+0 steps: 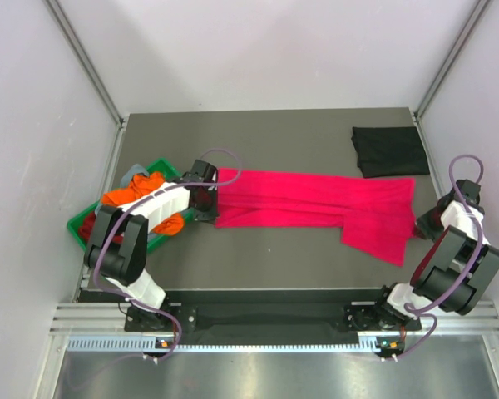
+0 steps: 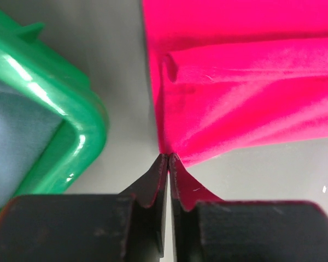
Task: Fold and stack the t-shirts
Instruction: Fold the tshirt
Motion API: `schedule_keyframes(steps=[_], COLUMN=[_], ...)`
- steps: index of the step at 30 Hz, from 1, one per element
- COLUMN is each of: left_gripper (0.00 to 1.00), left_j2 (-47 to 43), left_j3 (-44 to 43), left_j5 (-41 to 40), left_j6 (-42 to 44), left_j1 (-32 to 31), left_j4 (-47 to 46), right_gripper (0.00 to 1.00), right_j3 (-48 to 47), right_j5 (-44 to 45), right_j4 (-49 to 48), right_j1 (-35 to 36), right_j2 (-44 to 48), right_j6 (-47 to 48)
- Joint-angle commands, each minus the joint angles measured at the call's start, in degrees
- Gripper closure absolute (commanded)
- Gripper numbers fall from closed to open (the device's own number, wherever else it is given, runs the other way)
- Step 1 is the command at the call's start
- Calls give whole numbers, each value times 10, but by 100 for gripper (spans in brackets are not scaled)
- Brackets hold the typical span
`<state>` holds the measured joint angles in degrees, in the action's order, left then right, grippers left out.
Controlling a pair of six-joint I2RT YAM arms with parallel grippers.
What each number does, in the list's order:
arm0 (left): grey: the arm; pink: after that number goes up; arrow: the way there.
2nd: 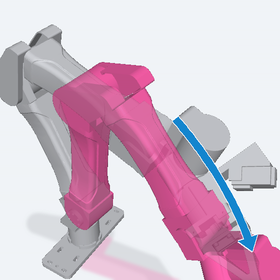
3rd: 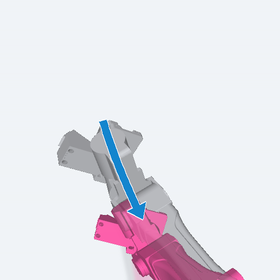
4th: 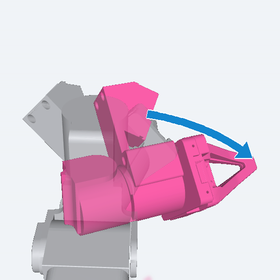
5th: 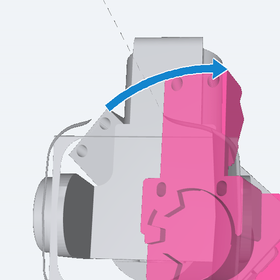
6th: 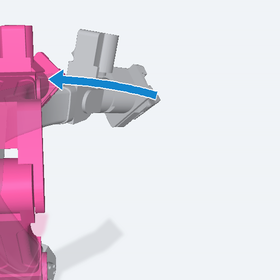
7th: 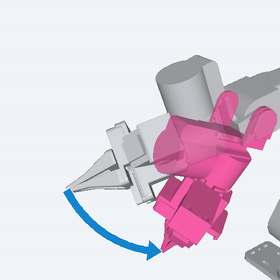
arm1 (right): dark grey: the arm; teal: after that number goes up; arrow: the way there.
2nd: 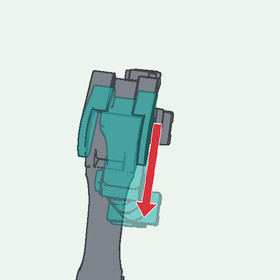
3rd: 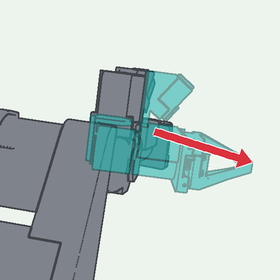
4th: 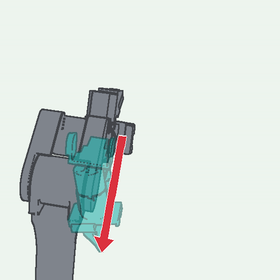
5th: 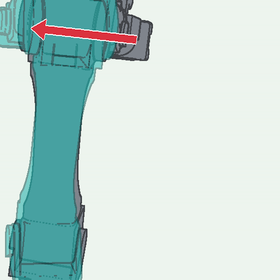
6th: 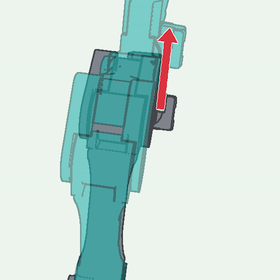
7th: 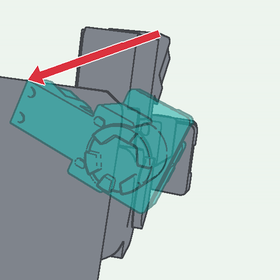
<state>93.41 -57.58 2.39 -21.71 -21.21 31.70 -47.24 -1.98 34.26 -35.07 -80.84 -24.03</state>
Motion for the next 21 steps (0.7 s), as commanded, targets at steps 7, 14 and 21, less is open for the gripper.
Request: schedule_keyframes(steps=[7,14,21], left_gripper=[74,75,76], left_j2=[-22,-2,63], left_j3=[-48,-112,-152], left_j5=[-78,15,67], left_j6=[-11,-3,-6], left_j1=[-2,-8,-14], left_j4=[48,20,-9], right_gripper=[84,66,65], right_j3=[-17,-38,-84], right_j5=[-23,-22,-4], right_j4=[0,19,43], right_j1=[-7,-2,52], right_j2=[16,38,59], right_j6=[-1,-16,-35])
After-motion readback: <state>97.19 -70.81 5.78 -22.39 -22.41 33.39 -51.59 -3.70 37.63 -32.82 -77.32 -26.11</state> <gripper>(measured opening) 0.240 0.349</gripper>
